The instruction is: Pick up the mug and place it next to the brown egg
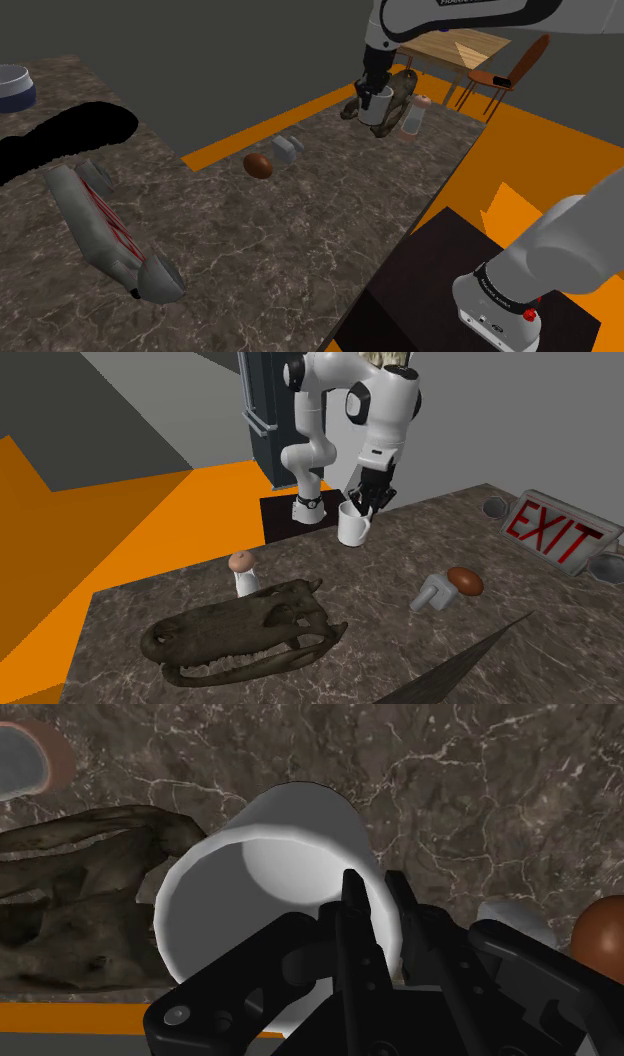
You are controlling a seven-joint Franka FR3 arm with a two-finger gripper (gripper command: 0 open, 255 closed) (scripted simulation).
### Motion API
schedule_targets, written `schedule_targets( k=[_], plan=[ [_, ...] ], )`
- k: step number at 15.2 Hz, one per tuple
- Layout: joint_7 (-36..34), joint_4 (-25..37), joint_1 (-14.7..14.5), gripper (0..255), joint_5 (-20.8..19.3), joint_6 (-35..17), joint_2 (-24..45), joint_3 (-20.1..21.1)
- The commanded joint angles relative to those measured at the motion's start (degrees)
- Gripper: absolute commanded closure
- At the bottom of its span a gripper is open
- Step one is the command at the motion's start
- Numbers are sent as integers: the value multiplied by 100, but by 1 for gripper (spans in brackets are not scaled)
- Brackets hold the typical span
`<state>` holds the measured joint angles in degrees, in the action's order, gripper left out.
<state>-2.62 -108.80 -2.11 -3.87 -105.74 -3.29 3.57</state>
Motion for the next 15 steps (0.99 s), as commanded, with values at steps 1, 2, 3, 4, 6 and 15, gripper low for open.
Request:
schedule_targets(
  k=[1, 2, 3, 4, 6, 15],
  plan=[
    [-274, 253, -125, 255, -10, 30, 239, 142],
    [-394, 408, -184, 255, -21, 67, 365, 203],
    [-514, 571, -243, 255, -36, 108, 497, 263],
    [-633, 742, -303, 255, -53, 152, 633, 321],
    [-866, 1111, -431, 255, -96, 252, 922, 426],
    [-1067, 912, -523, 255, -152, -191, 1181, 486]
  ],
)
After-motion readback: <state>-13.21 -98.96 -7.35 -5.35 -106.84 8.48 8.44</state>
